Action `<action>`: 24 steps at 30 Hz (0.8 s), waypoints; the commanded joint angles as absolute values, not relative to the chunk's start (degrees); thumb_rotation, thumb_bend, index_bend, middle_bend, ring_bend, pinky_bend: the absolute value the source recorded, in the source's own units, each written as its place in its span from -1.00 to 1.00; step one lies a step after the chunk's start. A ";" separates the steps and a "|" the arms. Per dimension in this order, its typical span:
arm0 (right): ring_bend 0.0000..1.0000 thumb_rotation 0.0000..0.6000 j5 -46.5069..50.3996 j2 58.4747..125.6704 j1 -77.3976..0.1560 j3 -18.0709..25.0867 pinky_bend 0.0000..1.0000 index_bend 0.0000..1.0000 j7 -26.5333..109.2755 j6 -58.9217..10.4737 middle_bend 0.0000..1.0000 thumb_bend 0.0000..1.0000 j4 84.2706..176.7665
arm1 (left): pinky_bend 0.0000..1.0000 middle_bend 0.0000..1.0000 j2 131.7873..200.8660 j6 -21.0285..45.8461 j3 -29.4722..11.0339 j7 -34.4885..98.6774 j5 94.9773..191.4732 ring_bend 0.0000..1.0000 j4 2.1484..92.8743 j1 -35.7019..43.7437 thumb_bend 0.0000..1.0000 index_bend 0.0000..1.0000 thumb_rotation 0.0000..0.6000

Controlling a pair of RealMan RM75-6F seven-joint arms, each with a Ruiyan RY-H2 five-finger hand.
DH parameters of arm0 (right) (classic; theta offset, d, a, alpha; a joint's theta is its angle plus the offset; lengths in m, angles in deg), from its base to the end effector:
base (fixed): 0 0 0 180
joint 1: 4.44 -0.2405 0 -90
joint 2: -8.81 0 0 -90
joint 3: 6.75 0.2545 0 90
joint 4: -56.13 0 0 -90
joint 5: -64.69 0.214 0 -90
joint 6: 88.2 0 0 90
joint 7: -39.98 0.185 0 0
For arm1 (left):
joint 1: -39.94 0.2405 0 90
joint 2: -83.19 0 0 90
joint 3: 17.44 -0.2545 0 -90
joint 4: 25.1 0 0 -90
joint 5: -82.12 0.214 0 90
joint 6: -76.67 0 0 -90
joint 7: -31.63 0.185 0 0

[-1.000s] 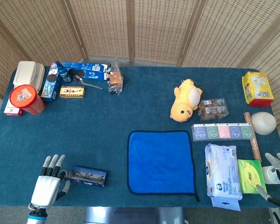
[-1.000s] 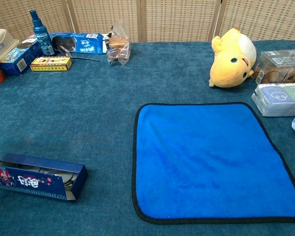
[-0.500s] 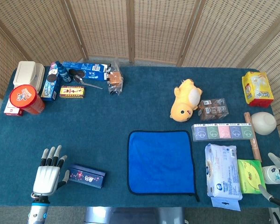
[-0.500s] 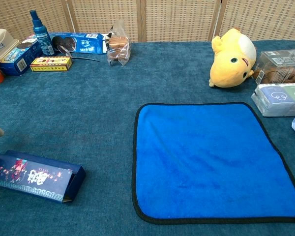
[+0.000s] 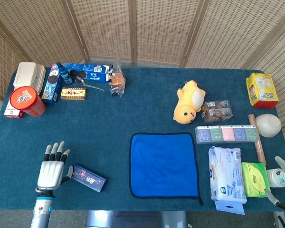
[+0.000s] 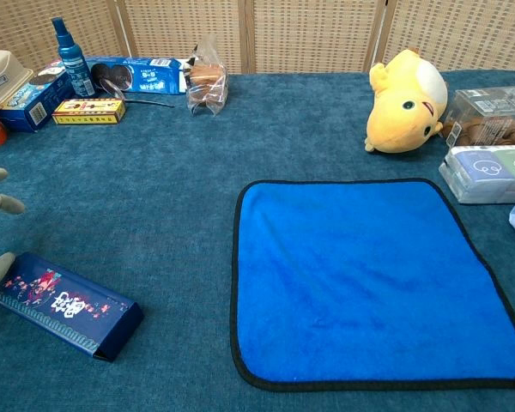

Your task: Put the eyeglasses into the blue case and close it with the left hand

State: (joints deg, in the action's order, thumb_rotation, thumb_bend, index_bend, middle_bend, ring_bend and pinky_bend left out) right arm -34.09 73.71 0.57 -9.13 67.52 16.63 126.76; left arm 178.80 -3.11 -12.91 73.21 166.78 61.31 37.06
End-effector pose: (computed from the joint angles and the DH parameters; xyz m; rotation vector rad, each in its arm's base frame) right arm -0.3443 -0.1401 0.2039 1.4009 -0.8689 1.1594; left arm -0.2526 0.2130 -0.0166 -1.5315 -0.7695 -0.6335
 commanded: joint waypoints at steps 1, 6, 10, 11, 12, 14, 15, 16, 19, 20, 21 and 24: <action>-0.85 0.89 -34.06 73.68 0.57 -9.10 -0.66 -1.00 67.46 16.60 -0.68 -0.46 126.80 | -1.00 -1.00 177.99 -4.02 -13.43 72.60 167.70 -1.00 62.30 36.84 -0.19 -0.63 0.03; -0.85 0.89 -34.05 73.64 0.43 -9.01 -0.66 -1.00 67.04 16.30 -0.68 -0.46 127.21 | -1.00 -1.00 174.81 -5.52 -15.44 70.62 170.49 -1.00 65.34 36.94 -0.19 -0.73 -0.37; -0.85 0.89 -34.01 73.50 0.20 -8.87 -0.66 -1.00 66.35 15.89 -0.68 -0.46 127.87 | -1.00 -1.00 170.19 -6.31 -17.64 68.93 173.08 -1.00 69.27 37.13 -0.21 -0.81 -0.50; -0.85 0.89 -34.01 73.44 0.12 -8.82 -0.66 -1.00 66.04 15.77 -0.68 -0.46 128.17 | -1.00 -1.00 168.86 -6.23 -18.21 68.49 173.50 -1.00 70.36 37.14 -0.23 -0.84 -0.51; -0.85 0.89 -34.02 73.39 0.05 -8.79 -0.66 -1.00 65.83 15.68 -0.68 -0.46 128.40 | -1.00 -1.00 167.89 -5.87 -18.71 68.11 173.78 -1.00 71.13 37.04 -0.26 -0.87 -0.52; -0.85 0.89 -34.03 73.30 -0.07 -8.71 -0.66 -1.00 65.33 15.51 -0.68 -0.46 128.86 | -1.00 -1.00 165.80 -5.09 -19.64 67.58 173.93 -1.00 72.76 36.93 -0.30 -0.89 -0.51; -0.85 0.88 -34.01 73.23 -0.18 -8.66 -0.66 -1.00 64.87 15.29 -0.68 -0.46 129.26 | -1.00 -1.00 164.25 -4.69 -20.37 67.35 173.76 -1.00 74.30 37.07 -0.31 -0.89 -0.50; -0.85 0.89 -34.02 73.19 -0.27 -8.62 -0.66 -1.00 64.59 15.15 -0.68 -0.46 129.57 | -1.00 -1.00 163.19 -4.24 -20.98 67.02 173.68 -1.00 75.40 37.11 -0.31 -0.90 -0.41; -0.85 0.89 -33.97 72.98 -0.59 -8.46 -0.66 -1.00 63.41 14.57 -0.68 -0.46 130.85 | -1.00 -1.00 159.25 -2.37 -22.97 67.03 172.59 -1.00 79.37 37.20 -0.31 -0.98 0.16; -0.85 0.89 -33.96 72.89 -0.69 -8.41 -0.66 -1.00 63.05 14.40 -0.68 -0.46 131.29 | -1.00 -1.00 158.23 -1.58 -23.45 67.75 172.01 -1.00 80.43 37.11 -0.31 -1.00 0.40; -0.85 0.89 -33.94 72.83 -0.75 -8.37 -0.66 -1.00 62.78 14.31 -0.68 -0.46 131.57 | -1.00 -1.00 157.58 -0.90 -23.82 68.46 171.58 -1.00 81.07 36.99 -0.31 -1.00 0.62; -0.85 0.89 -33.87 72.37 -0.91 -8.29 -0.66 -1.00 61.69 13.87 -0.68 -0.46 132.85 | -0.97 -1.00 156.33 1.30 -24.41 71.39 170.09 -1.00 82.83 36.28 -0.31 -1.00 0.97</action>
State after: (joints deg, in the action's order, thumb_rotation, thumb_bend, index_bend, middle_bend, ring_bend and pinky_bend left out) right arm -33.91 72.59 -0.82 -8.35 62.00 14.05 132.52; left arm 157.31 -0.40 -23.57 69.51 171.31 81.42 36.79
